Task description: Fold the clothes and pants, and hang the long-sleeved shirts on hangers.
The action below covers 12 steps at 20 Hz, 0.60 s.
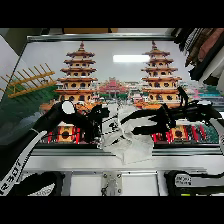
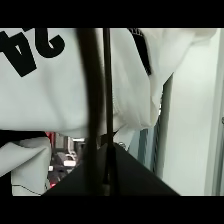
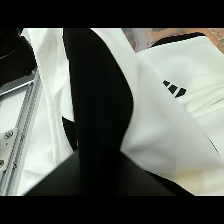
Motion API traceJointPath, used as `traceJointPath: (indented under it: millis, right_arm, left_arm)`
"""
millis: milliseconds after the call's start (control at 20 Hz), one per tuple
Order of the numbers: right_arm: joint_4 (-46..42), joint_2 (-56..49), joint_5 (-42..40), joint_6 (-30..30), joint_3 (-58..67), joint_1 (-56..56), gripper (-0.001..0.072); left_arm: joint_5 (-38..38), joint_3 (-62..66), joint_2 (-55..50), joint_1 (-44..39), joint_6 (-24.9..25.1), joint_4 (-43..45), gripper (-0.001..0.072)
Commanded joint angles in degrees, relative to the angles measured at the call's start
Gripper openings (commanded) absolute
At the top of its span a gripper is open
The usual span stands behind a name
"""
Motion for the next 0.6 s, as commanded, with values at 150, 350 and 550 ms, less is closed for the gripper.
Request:
traceJointPath:
  millis: [150,350,550]
  right_arm:
    - [0.1,0.0,-0.8,0.5,0.0,0.1,0.0027]
    - [0.1,0.0,-0.8,0.5,0.0,0.1,0.0019]
    - [0.1,0.0,-1.0,0.5,0.0,0.1,0.0017]
  left_arm:
    - [0.2,0.1,0.0,0.0,0.1,0.0,0.0014]
    - [0.2,0.1,0.0,0.0,0.1,0.1,0.0014]
    - [0.1,0.1,0.0,0.1,0.1,0.5,0.0016]
